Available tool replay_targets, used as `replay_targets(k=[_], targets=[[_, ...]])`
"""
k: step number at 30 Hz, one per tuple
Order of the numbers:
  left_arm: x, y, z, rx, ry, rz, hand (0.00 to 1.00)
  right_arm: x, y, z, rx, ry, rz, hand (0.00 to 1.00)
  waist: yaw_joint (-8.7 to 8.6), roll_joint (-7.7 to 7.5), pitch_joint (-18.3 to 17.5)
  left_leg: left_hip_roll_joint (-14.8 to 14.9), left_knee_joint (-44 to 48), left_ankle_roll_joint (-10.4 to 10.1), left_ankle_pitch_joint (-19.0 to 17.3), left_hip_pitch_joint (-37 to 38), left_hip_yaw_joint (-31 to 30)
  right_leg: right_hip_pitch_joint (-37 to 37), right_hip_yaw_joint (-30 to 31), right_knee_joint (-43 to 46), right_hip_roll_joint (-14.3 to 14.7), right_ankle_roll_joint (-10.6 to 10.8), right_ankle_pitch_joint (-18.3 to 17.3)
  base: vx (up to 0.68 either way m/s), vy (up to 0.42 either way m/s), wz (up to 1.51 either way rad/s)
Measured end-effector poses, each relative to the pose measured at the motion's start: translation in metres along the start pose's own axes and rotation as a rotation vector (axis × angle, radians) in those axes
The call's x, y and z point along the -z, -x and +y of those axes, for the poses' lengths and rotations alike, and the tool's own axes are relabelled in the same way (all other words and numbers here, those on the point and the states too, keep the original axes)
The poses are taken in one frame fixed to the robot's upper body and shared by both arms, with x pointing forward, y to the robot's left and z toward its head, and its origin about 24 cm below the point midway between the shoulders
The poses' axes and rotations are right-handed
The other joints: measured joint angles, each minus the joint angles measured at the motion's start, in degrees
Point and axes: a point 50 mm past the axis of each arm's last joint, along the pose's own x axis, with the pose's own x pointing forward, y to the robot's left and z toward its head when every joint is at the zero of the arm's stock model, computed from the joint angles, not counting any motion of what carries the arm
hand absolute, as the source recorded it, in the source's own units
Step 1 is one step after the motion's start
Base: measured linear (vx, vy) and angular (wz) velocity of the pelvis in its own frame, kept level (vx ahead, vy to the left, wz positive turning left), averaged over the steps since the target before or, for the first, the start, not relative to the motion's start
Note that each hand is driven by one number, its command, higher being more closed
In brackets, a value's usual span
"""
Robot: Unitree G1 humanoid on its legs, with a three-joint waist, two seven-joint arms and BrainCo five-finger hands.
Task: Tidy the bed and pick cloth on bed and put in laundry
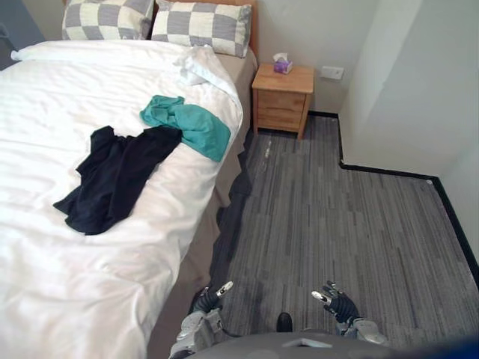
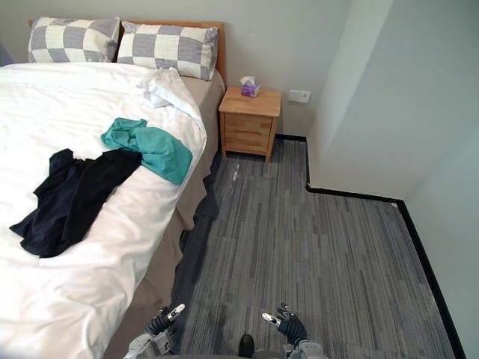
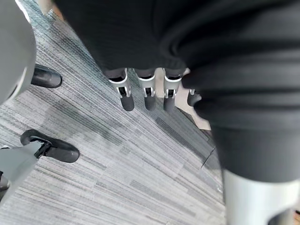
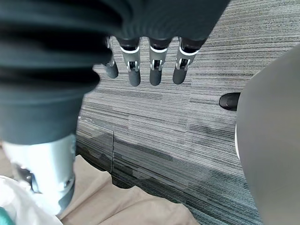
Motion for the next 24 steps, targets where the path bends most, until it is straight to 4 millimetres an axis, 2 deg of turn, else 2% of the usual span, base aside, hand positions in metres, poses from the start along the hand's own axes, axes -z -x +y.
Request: replay_targets(k=[3, 6, 7, 9, 10, 11, 12, 14, 16, 18, 20, 22, 24], targets=[[-0.003, 0.0, 0.003, -0.045, -0.058, -0.026, 0.0, 0.002, 0.002, -0.005, 0.03, -0.082, -0.015, 0.0, 0.88, 0.51, 1.0, 0.7, 0.0, -0.3, -0.3, -0.1, 0.1, 0.3, -1.3, 0.0, 0.4, -0.1, -0.6, 0.05, 0.028, 0.05], [-0.003, 0.002, 0.011, -0.101, -0.093, -0.046, 0.0, 0.004, 0.006, -0.01, 0.039, -0.171, -0.037, 0.0, 1.38, 1.23, 1.3, 2.7, 1.3, -1.2, -1.8, -0.7, 1.5, 0.1, -4.7, 0.3, 1.5, -0.5, -2.1, 0.12, 0.007, -0.21], [-0.003, 0.004, 0.02, -0.147, -0.108, -0.055, 0.0, 0.003, 0.006, -0.009, 0.037, -0.183, -0.044, 0.0, 1.66, 1.19, 1.5, 4.2, 5.7, -2.3, -3.0, -2.0, 3.4, -0.7, -4.9, 1.2, 2.1, -1.3, -2.9, 0.19, -0.016, -0.49], [-0.005, 0.006, 0.03, -0.168, -0.127, -0.06, 0.0, 0.002, 0.005, -0.004, 0.026, -0.191, -0.053, 0.0, 1.53, 0.13, 2.1, 5.6, 15.3, -2.6, -3.1, -5.7, 5.0, -1.7, -4.1, 3.9, 1.9, -1.9, -4.8, 0.17, -0.088, -0.45], [-0.008, 0.007, 0.033, -0.174, -0.123, -0.086, 0.0, -0.005, 0.005, -0.006, 0.022, -0.194, -0.09, 0.0, 1.3, 0.28, 3.2, 9.7, 36.9, -0.5, 0.0, -14.1, 4.7, -1.4, -3.4, 8.0, 2.2, -3.0, -8.2, 0.17, -0.124, -0.32], [-0.008, 0.007, 0.033, -0.172, -0.123, -0.092, 0.0, -0.005, 0.005, -0.006, 0.022, -0.193, -0.092, 0.0, 1.26, 0.45, 3.3, 10.3, 40.0, -0.1, 1.4, -15.3, 4.4, -1.3, -3.1, 8.6, 2.3, -3.1, -8.7, 0.25, -0.103, -0.38], [-0.012, 0.007, 0.03, -0.163, -0.133, -0.115, 0.0, -0.004, 0.006, -0.008, 0.024, -0.191, -0.091, 0.0, 1.3, 0.12, 3.9, 11.9, 48.5, 0.4, 2.1, -19.9, 2.7, -0.4, -1.7, 10.8, 2.3, -3.2, -9.9, 0.22, -0.023, -0.32], [-0.015, 0.007, 0.026, -0.147, -0.153, -0.141, 0.0, -0.003, 0.007, -0.01, 0.029, -0.189, -0.088, 0.0, 1.5, 0.34, 3.9, 11.5, 52.7, -0.9, 1.0, -23.1, 0.9, 1.0, 0.6, 12.2, 2.0, -3.7, -10.5, 0.31, -0.021, -0.64], [-0.018, 0.007, 0.023, -0.135, -0.162, -0.159, 0.0, -0.004, 0.006, -0.009, 0.035, -0.189, -0.089, 0.0, 1.66, 0.29, 4.0, 10.8, 49.8, -1.3, 0.1, -24.7, 0.9, 2.3, 3.1, 12.1, 1.7, -3.6, -10.5, 0.31, 0.023, -0.91], [-0.021, 0.007, 0.023, -0.132, -0.162, -0.175, 0.0, -0.004, 0.006, -0.007, 0.041, -0.188, -0.088, 0.0, 2.41, -0.29, 4.3, 8.8, 41.9, -1.8, -0.9, -25.6, 1.7, 2.9, 6.0, 11.8, 0.7, -2.9, -10.8, 0.27, 0.108, -0.82], [-0.024, 0.007, 0.024, -0.131, -0.17, -0.19, 0.0, -0.005, 0.004, -0.003, 0.044, -0.179, -0.091, 0.0, 2.62, -1.51, 5.1, 5.6, 30.9, -1.6, -0.7, -25.9, 2.4, 4.0, 8.4, 11.2, -1.5, -1.6, -11.5, 0.22, 0.14, -0.47], [-0.025, 0.007, 0.023, -0.121, -0.19, -0.195, 0.0, -0.002, 0.006, -0.003, 0.06, -0.173, -0.094, 0.0, 2.62, -1.68, 5.1, 4.2, 19.8, -0.6, 2.7, -25.7, 3.5, 5.2, 8.8, 10.0, -3.3, 0.4, -12.7, 0.28, 0.216, -0.18], [-0.025, 0.007, 0.022, -0.117, -0.185, -0.193, 0.0, 0.001, 0.009, -0.005, 0.071, -0.161, -0.094, 0.0, 2.66, -1.19, 4.8, 4.6, 12.3, 0.5, 7.5, -25.3, 4.9, 6.1, 9.2, 9.9, -4.3, 2.7, -14.4, 0.32, 0.287, -0.06]])
